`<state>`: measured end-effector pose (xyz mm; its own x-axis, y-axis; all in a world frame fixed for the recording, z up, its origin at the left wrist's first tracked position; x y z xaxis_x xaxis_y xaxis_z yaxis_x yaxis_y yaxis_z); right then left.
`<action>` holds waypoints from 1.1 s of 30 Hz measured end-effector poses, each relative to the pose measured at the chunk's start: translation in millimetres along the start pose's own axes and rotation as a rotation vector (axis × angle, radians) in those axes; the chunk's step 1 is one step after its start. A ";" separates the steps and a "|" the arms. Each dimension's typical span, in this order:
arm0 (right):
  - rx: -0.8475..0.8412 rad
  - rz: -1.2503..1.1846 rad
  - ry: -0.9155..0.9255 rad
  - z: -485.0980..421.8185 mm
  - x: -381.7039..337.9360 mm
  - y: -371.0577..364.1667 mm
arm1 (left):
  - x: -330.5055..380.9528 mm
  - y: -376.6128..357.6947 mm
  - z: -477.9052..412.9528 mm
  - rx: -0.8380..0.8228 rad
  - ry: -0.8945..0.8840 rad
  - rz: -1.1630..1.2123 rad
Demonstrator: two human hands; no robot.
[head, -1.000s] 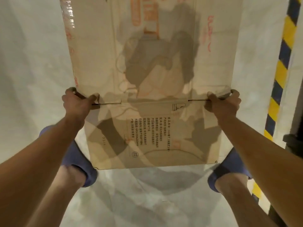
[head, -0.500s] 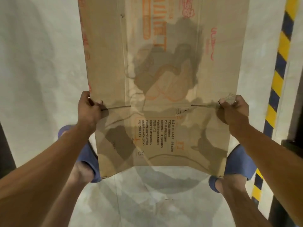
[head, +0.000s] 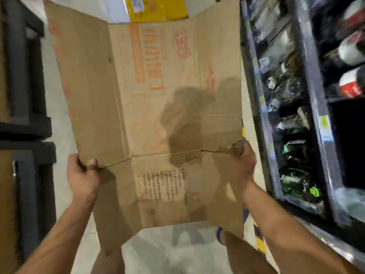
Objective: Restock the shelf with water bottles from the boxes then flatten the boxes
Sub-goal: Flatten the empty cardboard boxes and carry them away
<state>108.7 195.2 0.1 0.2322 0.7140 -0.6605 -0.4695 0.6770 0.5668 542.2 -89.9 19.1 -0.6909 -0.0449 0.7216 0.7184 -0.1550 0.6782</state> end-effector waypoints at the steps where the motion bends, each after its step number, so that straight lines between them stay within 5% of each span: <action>1: 0.005 -0.010 0.041 3.5 -29.7 14.2 | 31.4 17.0 1.1 0.035 -0.017 0.005; 16: 0.039 -0.131 0.004 29.7 -306.6 102.2 | 227.5 117.5 -82.8 0.108 0.066 0.140; 33: 0.002 -0.186 -0.022 -187.9 -541.8 49.6 | 385.1 26.3 -332.7 0.113 0.046 0.135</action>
<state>-200.4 -191.7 293.5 0.3333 0.5803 -0.7431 -0.4150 0.7980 0.4370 267.9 -439.5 268.5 -0.5887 -0.1034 0.8017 0.8076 -0.0328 0.5888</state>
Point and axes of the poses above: each hand's wrist, its own z-axis away from the middle knuckle, its own y-axis out of the back of the hand, x = y × z, the point moved 9 cm from there along -z, towards the middle knuckle, and after that the axes turned 11 degrees about -y, right-handed, at the moved point
